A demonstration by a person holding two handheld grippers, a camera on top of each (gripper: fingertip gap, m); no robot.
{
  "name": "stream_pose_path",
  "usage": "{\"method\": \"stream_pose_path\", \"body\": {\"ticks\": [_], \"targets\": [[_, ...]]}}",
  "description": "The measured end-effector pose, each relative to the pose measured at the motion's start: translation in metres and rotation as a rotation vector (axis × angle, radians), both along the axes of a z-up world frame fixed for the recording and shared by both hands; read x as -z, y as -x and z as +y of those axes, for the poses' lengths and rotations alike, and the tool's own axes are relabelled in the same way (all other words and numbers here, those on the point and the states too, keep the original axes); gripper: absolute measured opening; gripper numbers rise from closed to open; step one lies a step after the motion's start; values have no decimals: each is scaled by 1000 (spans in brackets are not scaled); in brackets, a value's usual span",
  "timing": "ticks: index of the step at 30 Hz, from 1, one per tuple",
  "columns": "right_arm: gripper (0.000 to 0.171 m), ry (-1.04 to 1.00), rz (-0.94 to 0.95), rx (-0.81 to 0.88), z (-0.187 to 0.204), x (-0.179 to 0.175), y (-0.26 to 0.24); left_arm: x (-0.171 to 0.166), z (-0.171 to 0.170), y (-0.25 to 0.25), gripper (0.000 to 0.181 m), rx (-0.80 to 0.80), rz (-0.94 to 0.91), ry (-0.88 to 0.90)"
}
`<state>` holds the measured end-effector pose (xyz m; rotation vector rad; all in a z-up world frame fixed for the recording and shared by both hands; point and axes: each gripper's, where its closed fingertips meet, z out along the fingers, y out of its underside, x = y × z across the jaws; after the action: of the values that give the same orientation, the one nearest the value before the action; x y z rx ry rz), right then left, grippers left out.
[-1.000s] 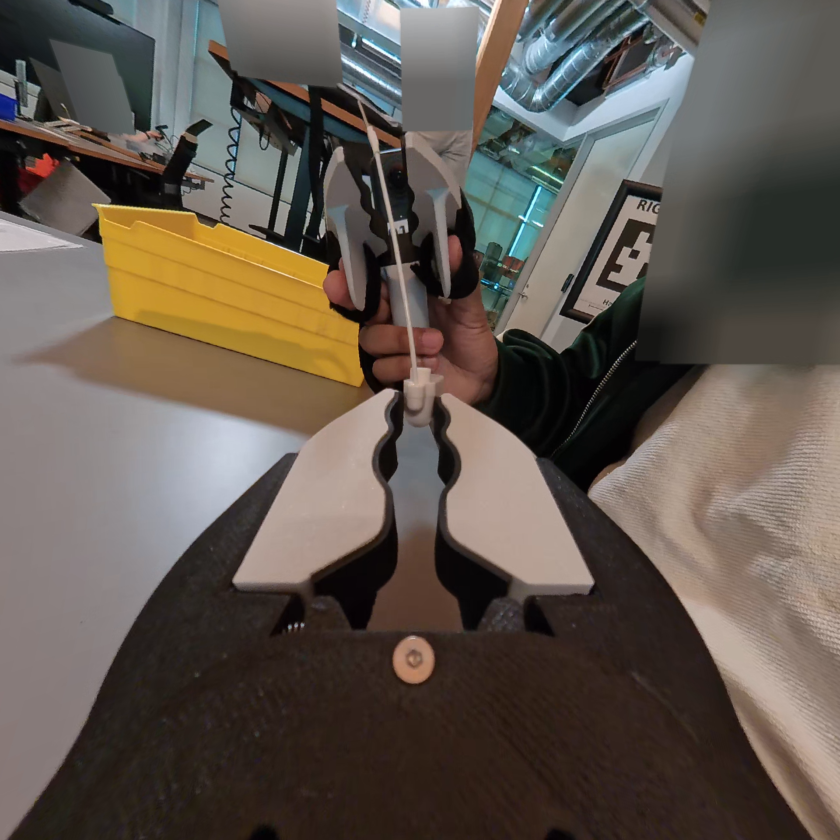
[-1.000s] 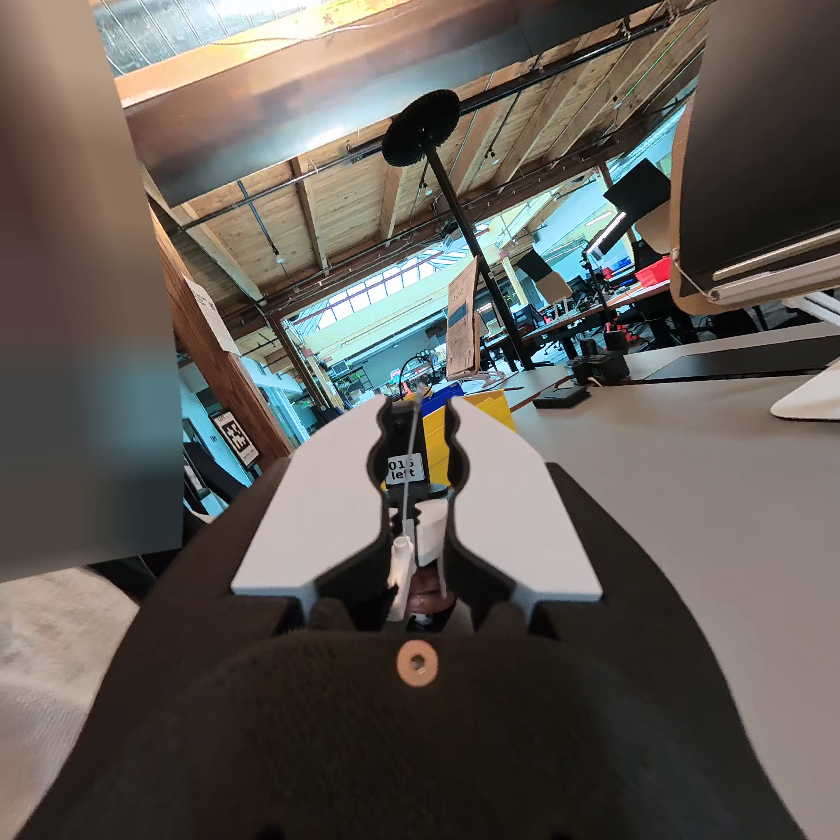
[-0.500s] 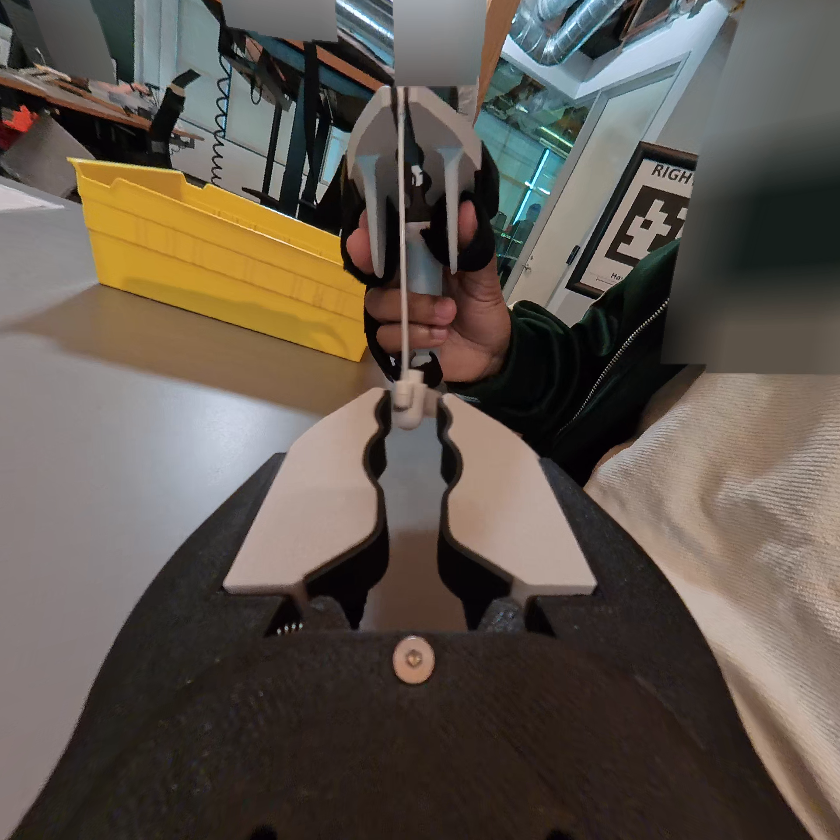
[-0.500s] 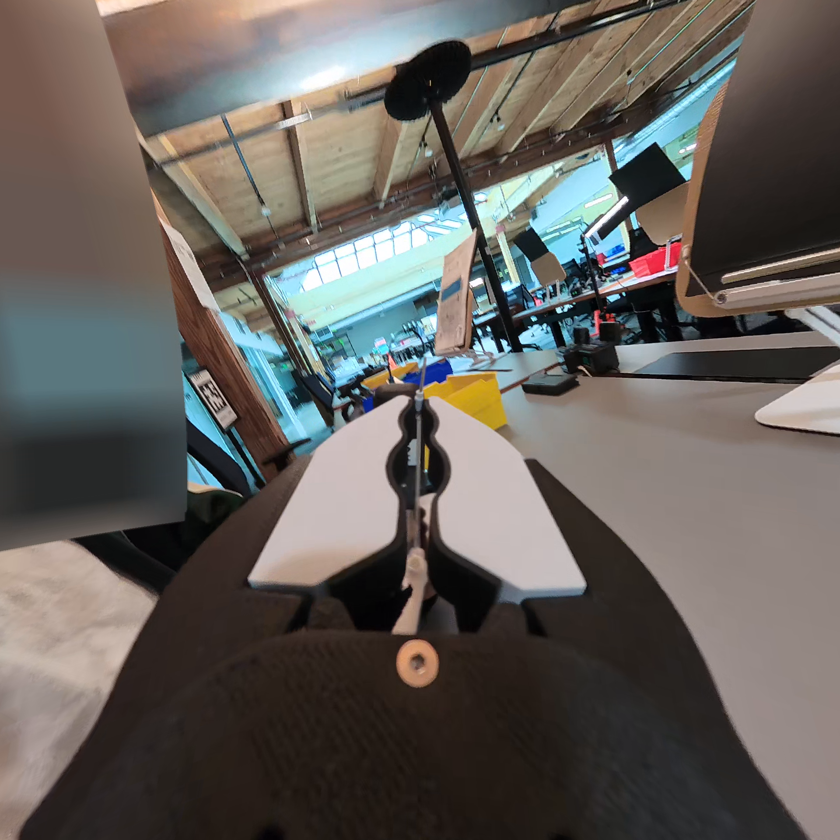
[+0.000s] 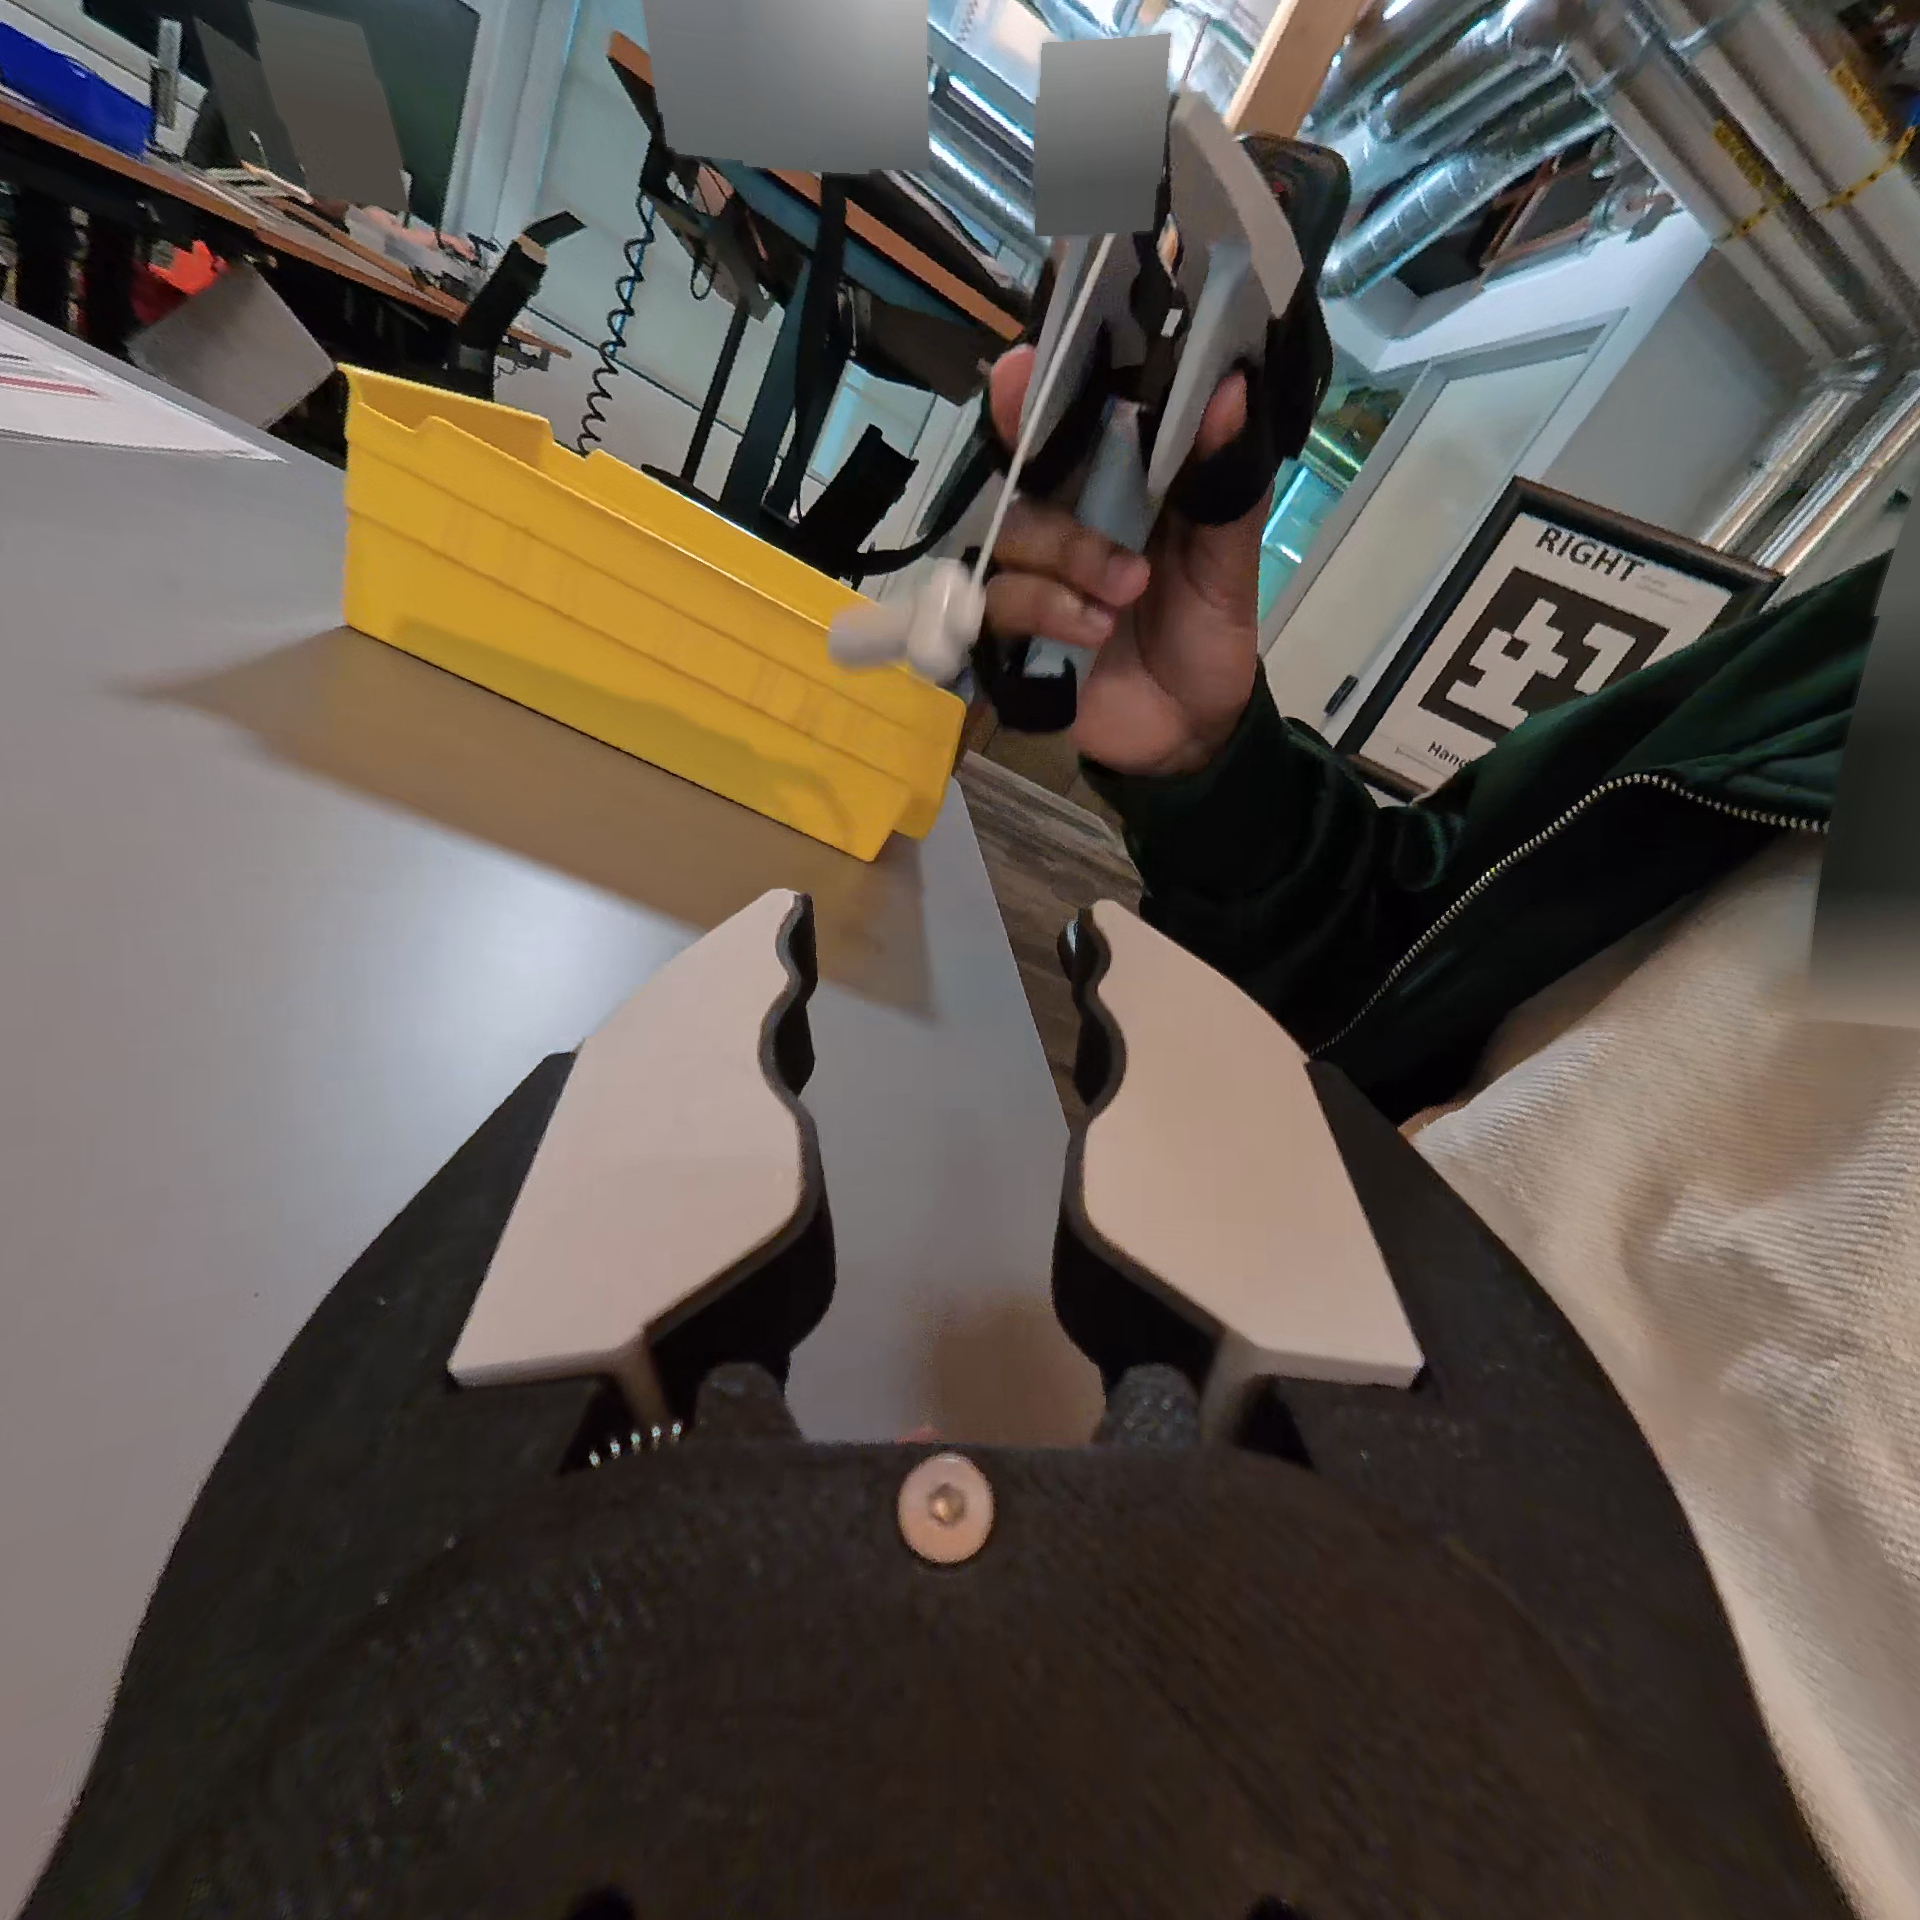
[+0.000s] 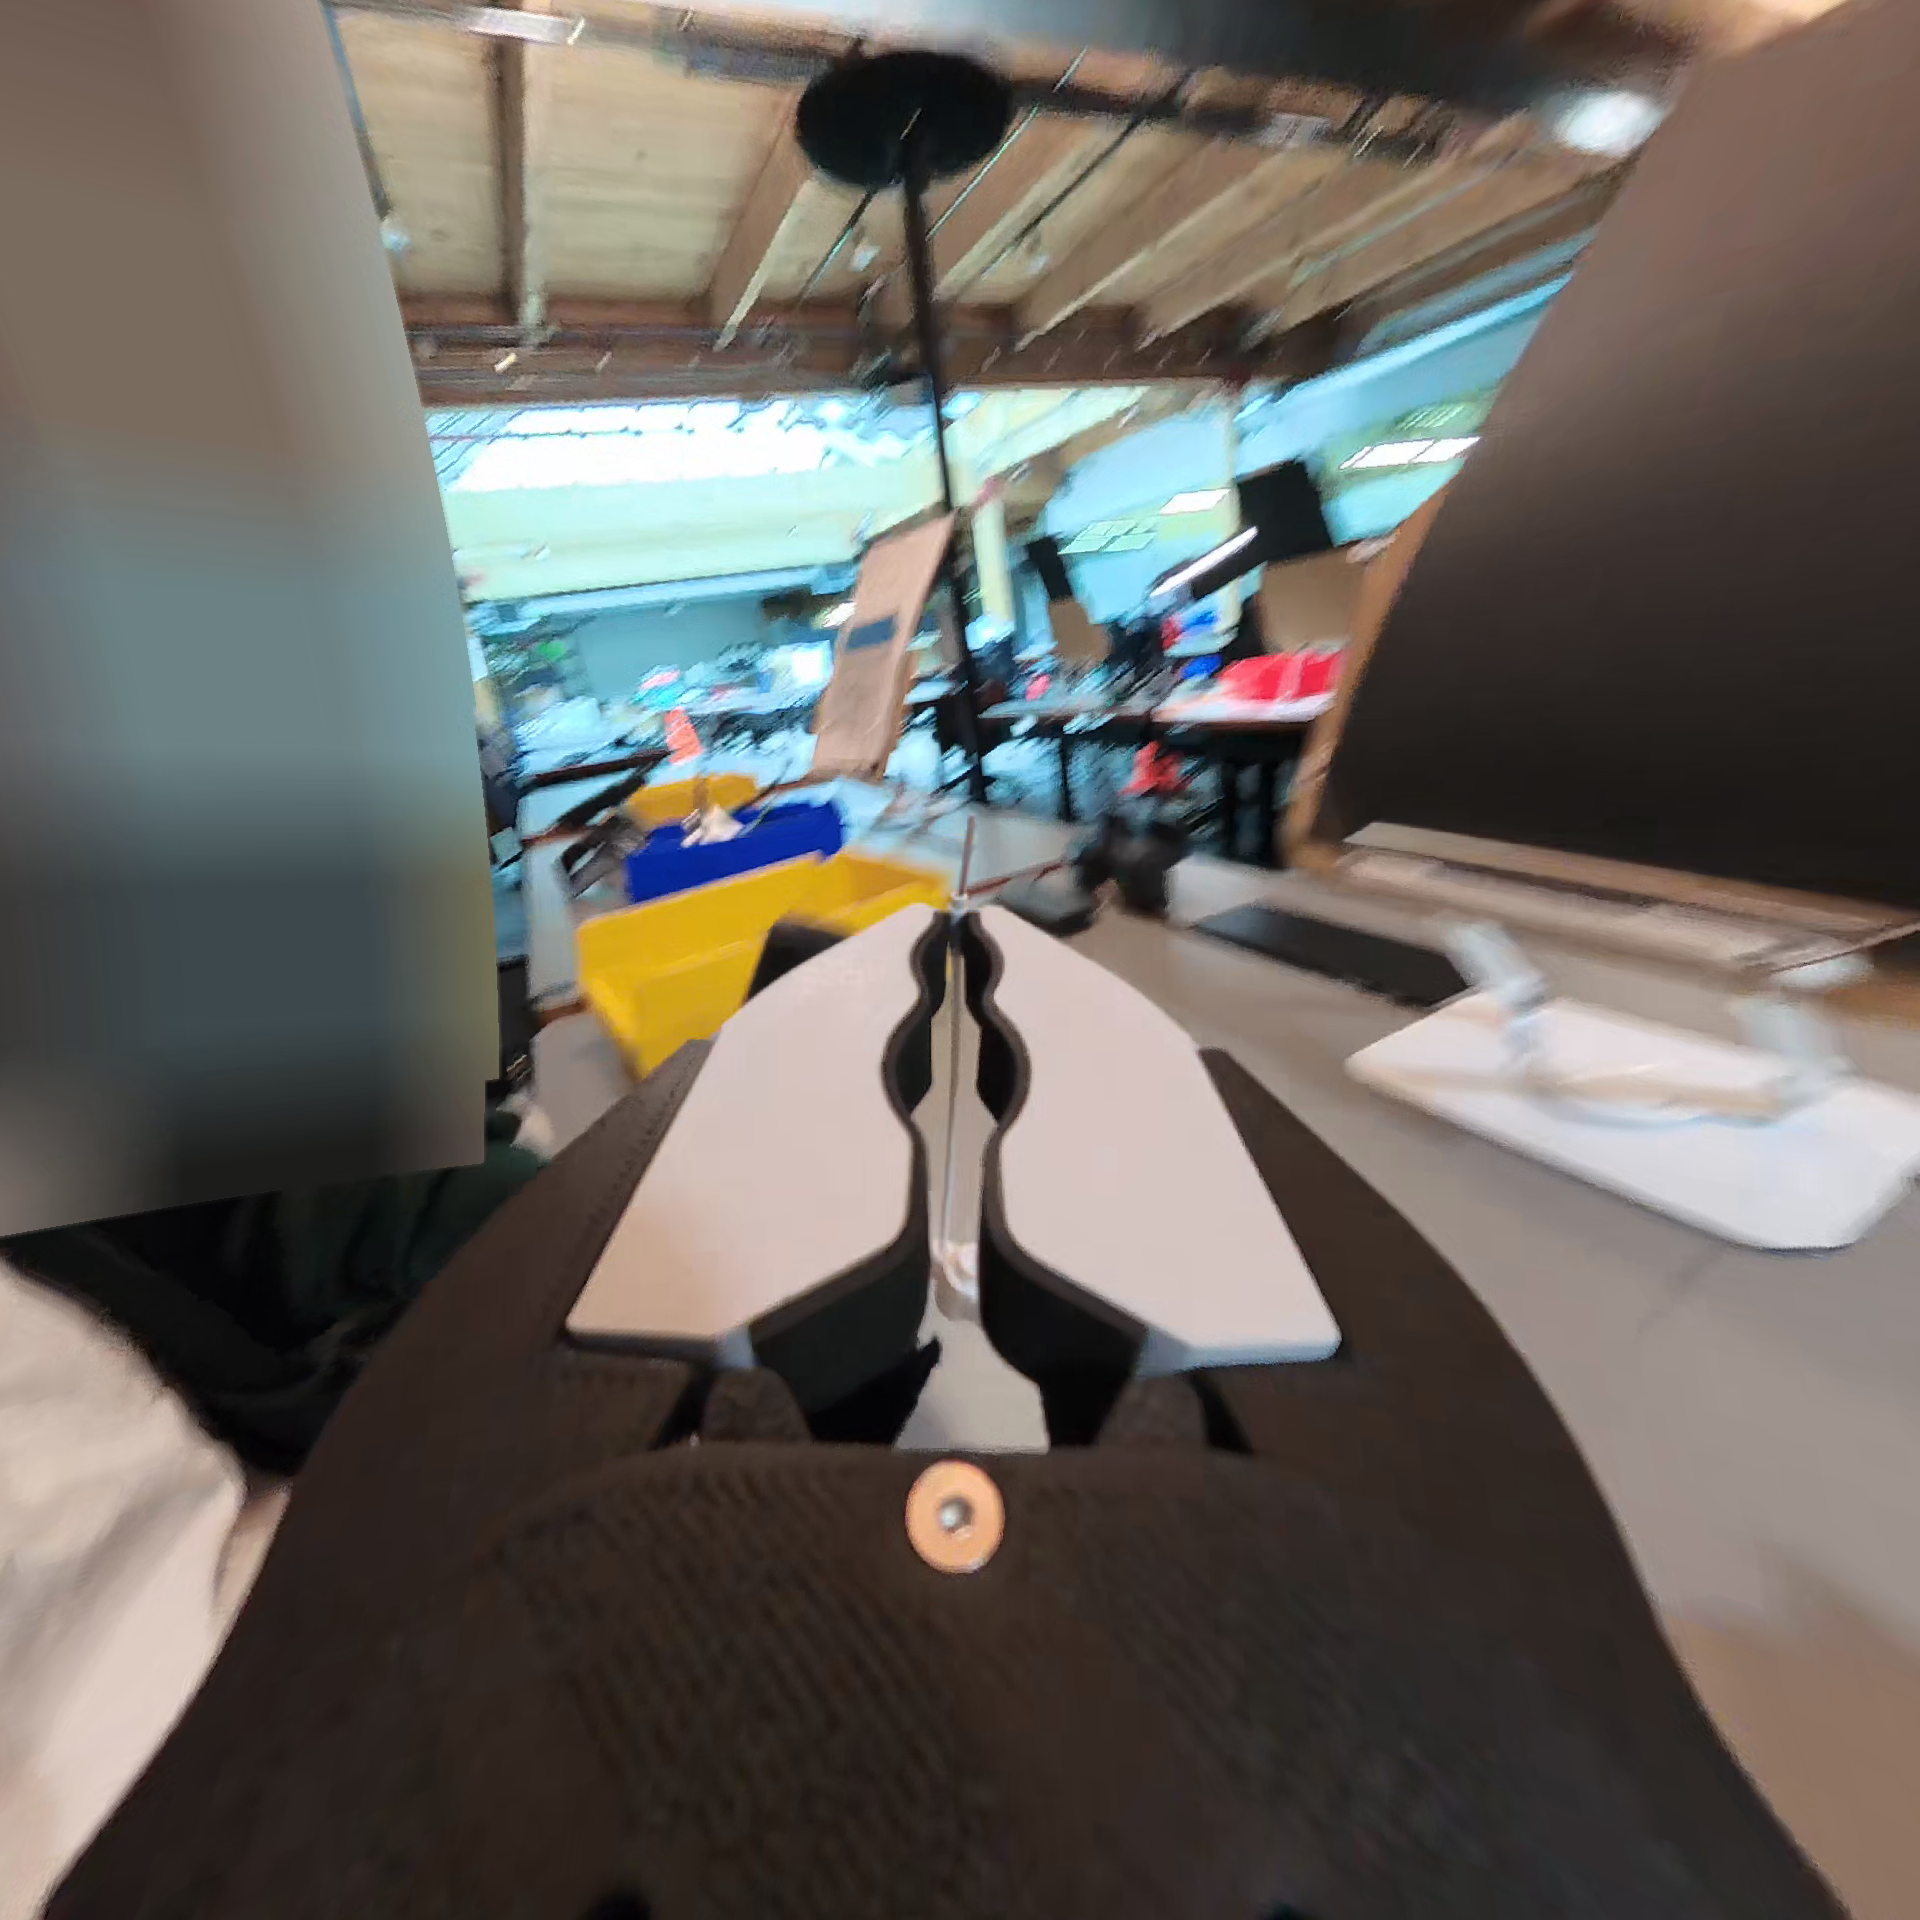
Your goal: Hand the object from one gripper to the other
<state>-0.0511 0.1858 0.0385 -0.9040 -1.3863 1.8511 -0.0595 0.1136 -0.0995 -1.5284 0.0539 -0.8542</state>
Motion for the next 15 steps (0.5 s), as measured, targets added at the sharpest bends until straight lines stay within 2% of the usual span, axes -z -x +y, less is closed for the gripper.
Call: {"method": "stream_pose_path", "body": {"ticks": [3, 6, 10, 15], "targets": [[3, -2, 46, 149, 51, -33, -20, -3, -1, 1, 46, 20, -71, 28], [3, 7, 22, 329, 107, -47, -41, -5, -2, 1, 47, 29, -101, 37], [3, -46, -120, 534, 169, -32, -61, -4, -1, 2, 48, 19, -100, 41], [3, 32, -330, 601, 224, 10, -78, -3, 0, -1, 50, 28, -111, 41]]}}
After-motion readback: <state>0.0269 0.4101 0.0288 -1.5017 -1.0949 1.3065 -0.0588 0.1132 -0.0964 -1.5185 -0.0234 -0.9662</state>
